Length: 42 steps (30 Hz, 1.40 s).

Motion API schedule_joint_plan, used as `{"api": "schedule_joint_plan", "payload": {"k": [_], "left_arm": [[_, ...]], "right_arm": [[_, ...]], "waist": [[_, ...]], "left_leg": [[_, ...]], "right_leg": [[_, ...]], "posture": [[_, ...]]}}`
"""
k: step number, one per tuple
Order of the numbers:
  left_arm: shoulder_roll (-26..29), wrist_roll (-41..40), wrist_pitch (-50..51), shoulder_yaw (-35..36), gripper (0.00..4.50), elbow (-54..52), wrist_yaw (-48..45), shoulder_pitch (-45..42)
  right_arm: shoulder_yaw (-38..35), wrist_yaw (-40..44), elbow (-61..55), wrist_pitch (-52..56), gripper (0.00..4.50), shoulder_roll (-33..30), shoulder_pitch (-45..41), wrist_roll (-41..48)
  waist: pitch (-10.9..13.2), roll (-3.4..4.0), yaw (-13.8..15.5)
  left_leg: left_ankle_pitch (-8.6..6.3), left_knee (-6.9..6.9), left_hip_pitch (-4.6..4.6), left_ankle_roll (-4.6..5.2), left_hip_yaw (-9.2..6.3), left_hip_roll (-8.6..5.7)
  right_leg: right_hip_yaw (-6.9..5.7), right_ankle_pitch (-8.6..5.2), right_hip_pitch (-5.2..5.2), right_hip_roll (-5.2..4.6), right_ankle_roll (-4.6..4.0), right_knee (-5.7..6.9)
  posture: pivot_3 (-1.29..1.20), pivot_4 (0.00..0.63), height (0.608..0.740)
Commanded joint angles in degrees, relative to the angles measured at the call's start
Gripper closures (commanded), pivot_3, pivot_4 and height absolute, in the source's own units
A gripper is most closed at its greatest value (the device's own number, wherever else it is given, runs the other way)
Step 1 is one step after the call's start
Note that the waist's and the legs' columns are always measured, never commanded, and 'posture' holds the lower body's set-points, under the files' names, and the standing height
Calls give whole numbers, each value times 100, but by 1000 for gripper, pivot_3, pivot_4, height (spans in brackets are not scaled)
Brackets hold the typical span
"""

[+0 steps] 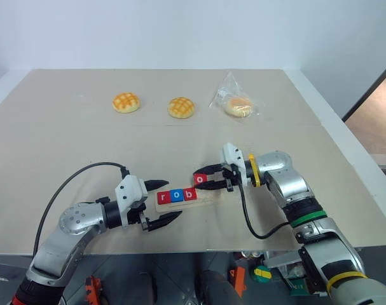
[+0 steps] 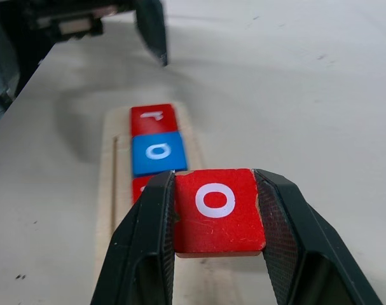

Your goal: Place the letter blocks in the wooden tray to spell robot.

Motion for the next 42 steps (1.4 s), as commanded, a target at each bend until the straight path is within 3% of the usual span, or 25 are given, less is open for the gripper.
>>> {"api": "schedule_joint_plan", "payload": {"k": [1, 20, 42], "left_arm": [[11, -13, -101, 3, 0, -67, -24, -79], [26, 57, -112, -9, 0, -136, 7, 4], [13, 109, -100, -16, 0, -228, 44, 104]], "right_arm": [[-140, 26, -186, -66, 2766, -88, 16, 55], [392, 530, 27, -532, 2766, -32, 0, -317], [418, 748, 625, -844, 2766, -6, -279, -475]], "waist": [[0, 0, 0], [0, 0, -3], [0, 0, -3]], "left_leg": [[0, 0, 0, 0, 0, 0], [0, 0, 1, 0, 2, 1], [0, 0, 1, 0, 1, 1]], "right_leg": [[0, 0, 0, 0, 0, 0], [1, -4, -1, 1, 8, 0], [1, 2, 0, 1, -2, 0]], "posture": [[0, 150, 740], [0, 150, 740], [0, 150, 740]]}}
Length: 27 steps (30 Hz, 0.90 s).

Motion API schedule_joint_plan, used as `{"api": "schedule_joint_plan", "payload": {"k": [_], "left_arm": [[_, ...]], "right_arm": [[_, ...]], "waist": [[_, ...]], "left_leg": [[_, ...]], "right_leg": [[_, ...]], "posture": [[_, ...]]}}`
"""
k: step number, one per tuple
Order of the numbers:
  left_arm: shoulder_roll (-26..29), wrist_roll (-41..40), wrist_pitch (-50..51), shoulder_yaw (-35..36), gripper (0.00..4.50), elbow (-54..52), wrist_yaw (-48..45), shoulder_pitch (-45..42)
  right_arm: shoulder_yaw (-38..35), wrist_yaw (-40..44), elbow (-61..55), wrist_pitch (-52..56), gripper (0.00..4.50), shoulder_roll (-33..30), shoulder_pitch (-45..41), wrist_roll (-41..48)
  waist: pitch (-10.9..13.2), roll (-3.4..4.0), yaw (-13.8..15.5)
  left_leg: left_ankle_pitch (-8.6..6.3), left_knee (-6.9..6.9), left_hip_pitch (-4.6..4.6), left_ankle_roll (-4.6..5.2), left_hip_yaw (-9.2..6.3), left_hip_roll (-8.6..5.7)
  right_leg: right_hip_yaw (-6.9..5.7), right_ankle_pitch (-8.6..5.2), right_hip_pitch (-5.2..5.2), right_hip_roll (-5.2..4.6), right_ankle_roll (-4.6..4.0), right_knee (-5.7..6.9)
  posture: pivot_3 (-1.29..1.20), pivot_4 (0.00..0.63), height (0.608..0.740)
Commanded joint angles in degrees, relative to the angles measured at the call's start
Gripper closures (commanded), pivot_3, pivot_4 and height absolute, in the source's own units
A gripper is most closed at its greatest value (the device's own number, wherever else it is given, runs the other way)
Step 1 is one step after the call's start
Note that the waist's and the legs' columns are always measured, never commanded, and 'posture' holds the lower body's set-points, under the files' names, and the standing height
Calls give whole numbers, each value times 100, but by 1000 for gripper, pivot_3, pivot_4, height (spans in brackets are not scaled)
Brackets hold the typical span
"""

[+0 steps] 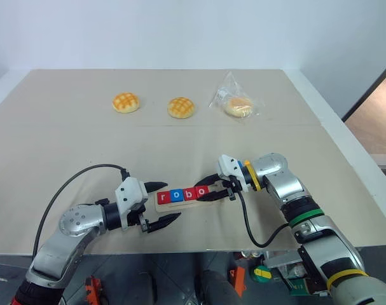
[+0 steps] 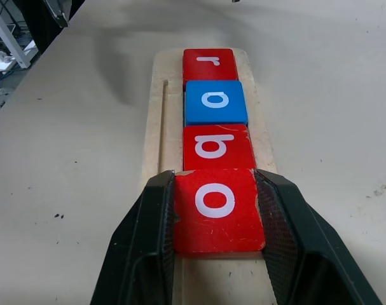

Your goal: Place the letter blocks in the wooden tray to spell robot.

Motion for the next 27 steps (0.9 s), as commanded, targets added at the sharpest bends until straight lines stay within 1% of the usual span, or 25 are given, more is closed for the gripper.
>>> {"api": "schedule_joint_plan", "payload": {"k": [1, 14, 27], "left_arm": [[6, -21, -91, -11, 0, -228, 23, 13], [18, -7, -67, 5, 0, -252, 87, 64], [-4, -30, -73, 12, 0, -242, 125, 53]], "right_arm": [[-30, 134, 113, -180, 2766, 12, -172, -38], [-50, 127, 438, -258, 2766, 208, -383, -95], [-41, 149, 514, -302, 2766, 253, -366, -159]], "waist": [[0, 0, 0], [0, 0, -1], [0, 0, -1]], "left_leg": [[0, 0, 0, 0, 0, 0], [0, 0, 0, 0, -1, 1], [0, 0, 1, 0, 0, 1]], "right_leg": [[0, 0, 0, 0, -1, 0], [-1, 2, 0, 1, -3, 1], [-1, 2, 0, 1, -4, 1]], "posture": [[0, 150, 740], [0, 150, 740], [0, 150, 740]]}}
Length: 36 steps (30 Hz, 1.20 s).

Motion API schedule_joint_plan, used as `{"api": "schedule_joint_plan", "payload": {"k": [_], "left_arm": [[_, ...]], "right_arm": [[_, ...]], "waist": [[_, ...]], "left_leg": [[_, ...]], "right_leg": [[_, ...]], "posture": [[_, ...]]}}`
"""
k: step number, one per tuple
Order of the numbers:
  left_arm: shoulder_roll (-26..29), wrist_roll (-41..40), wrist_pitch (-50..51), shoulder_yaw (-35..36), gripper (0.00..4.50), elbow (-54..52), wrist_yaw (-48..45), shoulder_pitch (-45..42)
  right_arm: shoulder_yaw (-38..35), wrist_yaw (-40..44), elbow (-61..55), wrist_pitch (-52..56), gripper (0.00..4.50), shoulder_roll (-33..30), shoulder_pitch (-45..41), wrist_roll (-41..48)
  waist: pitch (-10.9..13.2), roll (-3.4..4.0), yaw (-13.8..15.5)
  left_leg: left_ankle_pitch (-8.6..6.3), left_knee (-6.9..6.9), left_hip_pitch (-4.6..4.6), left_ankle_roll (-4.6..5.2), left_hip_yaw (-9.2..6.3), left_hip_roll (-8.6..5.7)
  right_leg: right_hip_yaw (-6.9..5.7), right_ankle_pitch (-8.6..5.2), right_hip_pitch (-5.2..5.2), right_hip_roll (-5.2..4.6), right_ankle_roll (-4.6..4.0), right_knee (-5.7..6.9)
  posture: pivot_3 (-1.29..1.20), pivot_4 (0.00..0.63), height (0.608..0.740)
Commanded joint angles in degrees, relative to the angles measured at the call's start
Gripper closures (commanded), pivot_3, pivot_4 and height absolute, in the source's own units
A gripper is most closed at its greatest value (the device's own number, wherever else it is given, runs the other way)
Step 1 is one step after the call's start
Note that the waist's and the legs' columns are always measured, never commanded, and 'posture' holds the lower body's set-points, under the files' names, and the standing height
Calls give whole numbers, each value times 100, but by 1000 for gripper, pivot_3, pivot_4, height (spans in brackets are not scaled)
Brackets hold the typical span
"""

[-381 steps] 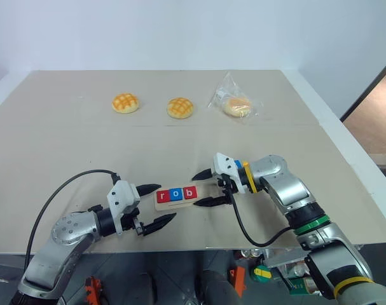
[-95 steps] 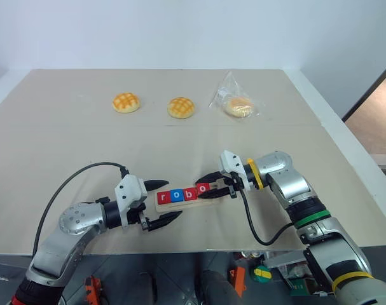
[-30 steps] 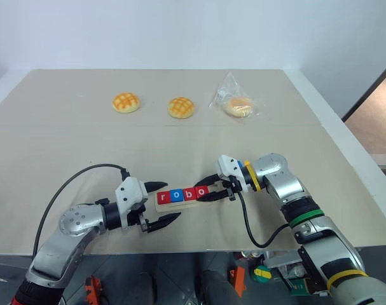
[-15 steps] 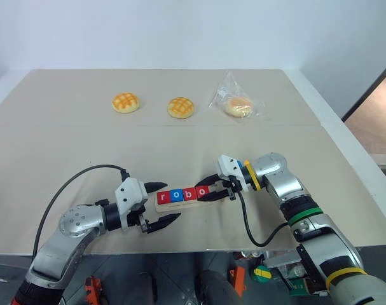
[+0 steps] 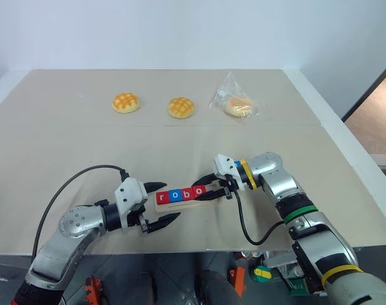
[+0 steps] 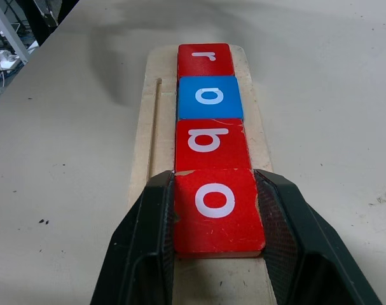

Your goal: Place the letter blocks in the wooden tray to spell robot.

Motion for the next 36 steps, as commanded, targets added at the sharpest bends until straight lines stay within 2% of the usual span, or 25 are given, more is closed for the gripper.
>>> {"api": "schedule_joint_plan", "payload": {"k": [1, 7, 11, 21, 36], "left_arm": [[-4, -46, -75, 12, 0, -201, 13, -16], [-15, -48, -79, 13, 0, -192, 24, -22], [-14, -37, -80, 11, 0, -202, 37, -14], [6, -28, -103, 12, 0, -226, 30, 46], [5, 3, -142, -59, 0, -162, -55, -3]], "right_arm": [[-42, 70, 16, -89, 2766, 32, -143, -4], [-43, 47, 44, -75, 2766, 62, -160, -8], [-13, 91, 17, 297, 2766, 63, -163, 14], [-84, 33, -15, 236, 2766, 58, -182, 29], [-292, -72, -958, 768, 2766, -217, 226, 329]], "waist": [[0, 0, 0], [0, 0, 0], [0, 0, -1], [0, 0, -3], [0, 1, -1]], "left_leg": [[0, 0, 0, 0, 0, 0], [0, 0, 0, 0, 0, 0], [0, 0, 1, 0, 0, 2], [1, 0, 4, -1, 2, 7], [1, -1, 1, -1, 1, 5]], "right_leg": [[0, 0, 0, 0, 0, 0], [0, 0, 0, 0, 0, 0], [0, 1, 0, 1, -2, 0], [0, 4, 0, 7, -6, 1], [1, 2, 0, 5, -4, 1]], "posture": [[0, 150, 740], [0, 150, 740], [0, 150, 740], [0, 150, 740], [0, 150, 740]]}}
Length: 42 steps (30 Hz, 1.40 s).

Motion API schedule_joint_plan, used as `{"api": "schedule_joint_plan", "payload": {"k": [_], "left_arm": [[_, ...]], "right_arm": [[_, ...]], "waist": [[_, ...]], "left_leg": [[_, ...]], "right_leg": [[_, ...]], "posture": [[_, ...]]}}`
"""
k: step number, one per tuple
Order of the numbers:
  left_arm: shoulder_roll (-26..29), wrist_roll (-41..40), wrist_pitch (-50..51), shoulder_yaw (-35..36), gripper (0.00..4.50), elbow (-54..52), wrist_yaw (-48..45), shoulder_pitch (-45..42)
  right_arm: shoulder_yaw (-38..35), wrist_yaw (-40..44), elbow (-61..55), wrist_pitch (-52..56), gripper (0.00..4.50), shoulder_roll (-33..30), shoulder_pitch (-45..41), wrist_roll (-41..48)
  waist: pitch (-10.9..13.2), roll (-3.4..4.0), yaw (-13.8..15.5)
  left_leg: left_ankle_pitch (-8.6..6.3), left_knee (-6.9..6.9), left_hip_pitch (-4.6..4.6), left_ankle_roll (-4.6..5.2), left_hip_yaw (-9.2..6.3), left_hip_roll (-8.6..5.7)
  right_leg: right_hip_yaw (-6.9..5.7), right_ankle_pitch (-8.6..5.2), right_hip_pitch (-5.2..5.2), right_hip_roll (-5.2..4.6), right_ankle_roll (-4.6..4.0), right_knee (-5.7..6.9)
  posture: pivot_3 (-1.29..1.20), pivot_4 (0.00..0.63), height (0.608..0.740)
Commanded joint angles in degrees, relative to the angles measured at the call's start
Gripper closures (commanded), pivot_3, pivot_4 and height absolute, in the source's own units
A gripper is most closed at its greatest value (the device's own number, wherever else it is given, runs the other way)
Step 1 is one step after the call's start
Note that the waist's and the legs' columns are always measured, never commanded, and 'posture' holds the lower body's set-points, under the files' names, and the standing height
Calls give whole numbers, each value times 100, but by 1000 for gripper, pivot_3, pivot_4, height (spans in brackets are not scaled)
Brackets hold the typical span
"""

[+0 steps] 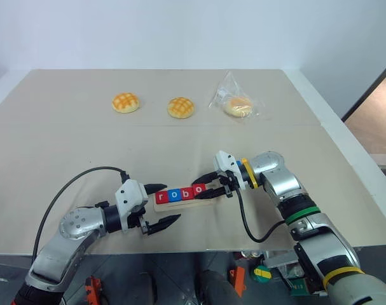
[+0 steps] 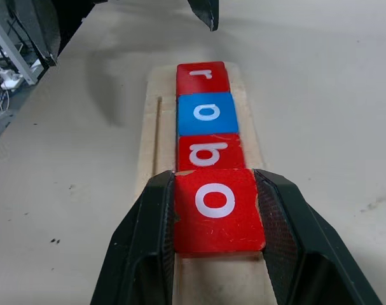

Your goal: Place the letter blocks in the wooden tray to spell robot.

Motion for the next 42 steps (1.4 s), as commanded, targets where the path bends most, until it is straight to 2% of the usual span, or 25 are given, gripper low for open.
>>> {"api": "schedule_joint_plan", "payload": {"k": [1, 12, 14, 19, 22, 23, 25, 29, 35, 41, 42], "left_arm": [[6, 0, -135, -37, 0, -141, -40, -73], [-7, 8, -144, -92, 0, -119, -41, -114], [-18, 12, -146, -112, 0, -114, -34, -128], [-20, 15, -155, -133, 0, -96, -37, -151], [-18, 16, -163, -143, 0, -66, -47, -179], [-15, 19, -168, -149, 0, -59, -55, -186], [-12, 18, -171, -153, 0, -48, -64, -198], [-9, 20, -181, -150, 0, -29, -74, -211], [-2, -58, -153, -92, 0, -97, -77, -147], [44, -89, -172, -58, 0, -31, -158, -200], [48, -88, -176, -64, 0, -10, -173, -222]], "right_arm": [[-231, -107, -529, 150, 2766, -163, 154, 152], [-462, -728, -1634, 716, 2766, -292, 782, 348], [-504, -867, -1842, 806, 2210, -294, 913, 384], [-595, -1268, -2424, 1220, 2210, -336, 1179, 468], [-635, -1477, -2706, 1414, 1318, -349, 1298, 535], [-663, -1562, -2816, 1477, 725, -352, 1328, 566], [-740, -1719, -2978, 1640, 86, -351, 1340, 664], [-1019, -2118, -3161, 1939, 37, -338, 1304, 869], [-1934, -3086, -3709, 2717, 37, -375, 1819, 1388], [-2080, -4190, -4345, 2491, 37, -230, 2367, 796], [-2038, -4414, -4607, 2477, 278, -115, 2553, 743]], "waist": [[0, 0, 0], [0, 0, 0], [0, 0, 1], [0, 0, -1], [0, 0, 2], [0, 0, 1], [0, 0, 1], [0, 0, 1], [0, -1, 9], [0, 0, 3], [0, 0, -2]], "left_leg": [[0, 0, 0, 0, 0, 0], [0, 0, -1, 0, -2, 0], [0, -1, -2, 0, -2, -1], [0, 1, -1, 0, -2, -1], [0, 1, -1, 0, -4, 0], [0, 1, -2, -1, -3, -1], [0, 1, -2, -1, -2, -2], [0, 1, -2, -1, -3, -2], [0, -1, -5, -1, -6, -4], [0, -1, -5, -1, 0, -9], [0, -1, -4, -1, -1, -8]], "right_leg": [[0, 0, -1, 0, 0, 0], [-1, -1, 0, 0, 2, 0], [-1, -2, 0, -1, 3, 0], [0, -16, -1, 0, 28, 0], [-1, -19, -1, 2, 34, 0], [0, -20, -1, 1, 35, 0], [0, -20, -1, 0, 36, 0], [0, -22, 0, 0, 40, 0], [-1, -28, 0, -2, 46, 0], [4, -28, -2, -7, 50, 0], [4, -28, -2, -5, 50, 0]], "posture": [[0, 150, 740], [0, 150, 740], [0, 150, 740], [0, 150, 740], [0, 150, 740], [0, 150, 740], [0, 150, 740], [0, 150, 740], [0, 150, 740], [0, 150, 740], [0, 150, 740]]}}
